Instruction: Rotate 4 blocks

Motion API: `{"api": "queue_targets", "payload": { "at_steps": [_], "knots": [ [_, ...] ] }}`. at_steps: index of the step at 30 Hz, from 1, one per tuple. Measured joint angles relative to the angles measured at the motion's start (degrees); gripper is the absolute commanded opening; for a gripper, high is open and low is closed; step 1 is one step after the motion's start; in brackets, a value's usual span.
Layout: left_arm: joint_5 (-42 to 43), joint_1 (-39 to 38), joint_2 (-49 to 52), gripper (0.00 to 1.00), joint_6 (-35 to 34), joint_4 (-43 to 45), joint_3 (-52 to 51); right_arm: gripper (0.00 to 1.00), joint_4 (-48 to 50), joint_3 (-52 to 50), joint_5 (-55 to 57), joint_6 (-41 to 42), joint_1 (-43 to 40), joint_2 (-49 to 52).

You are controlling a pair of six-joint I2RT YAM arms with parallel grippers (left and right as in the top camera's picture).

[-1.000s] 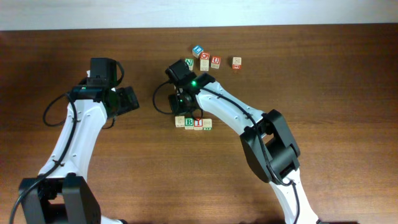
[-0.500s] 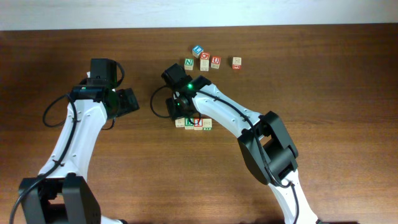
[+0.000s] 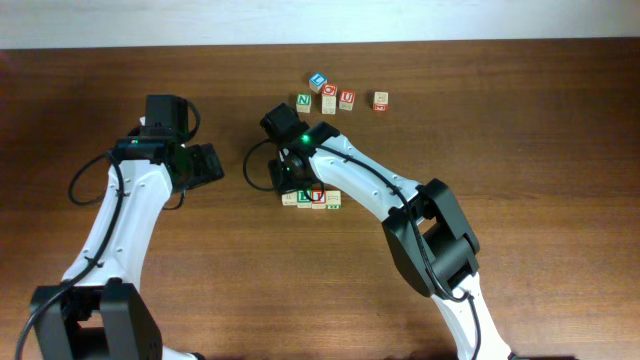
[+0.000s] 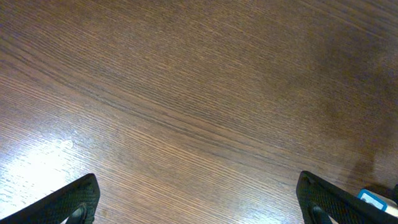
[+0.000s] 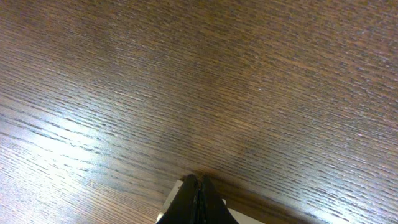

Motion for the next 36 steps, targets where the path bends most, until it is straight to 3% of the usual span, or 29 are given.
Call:
{"api": "queue_targets", "payload": {
  "at_steps": [22,26,30,34,36],
  "knots": [
    [0.0,0.0,0.0,0.99,0.0,-0.02,0.02,0.04,-3.32,3.26,0.0,-0.07,-0.74,0.0],
    [0.46,0.0,0.0,1.0,0.0,-0.52,0.0,0.05,-15.26,17.51,-0.02,-0.11,-3.37,-0.22],
    [2.82,0.0,-0.7,0.89,0.22,-1.51,-0.04,0.05,-31.12,35.01,0.07,-0.74,-7.28,-2.25],
    [7.91,0.0,-3.58,0.84,1.81,-1.79,-0.04,0.04,-48.74,49.24,-2.19,-6.86,-11.89,-3.98],
    [11.23,0.0,-4.83,0.84,2.32,-2.58,-0.04,0.04,-50.01,50.58,-5.4,-10.19,-14.05,-5.03]
  ]
}}
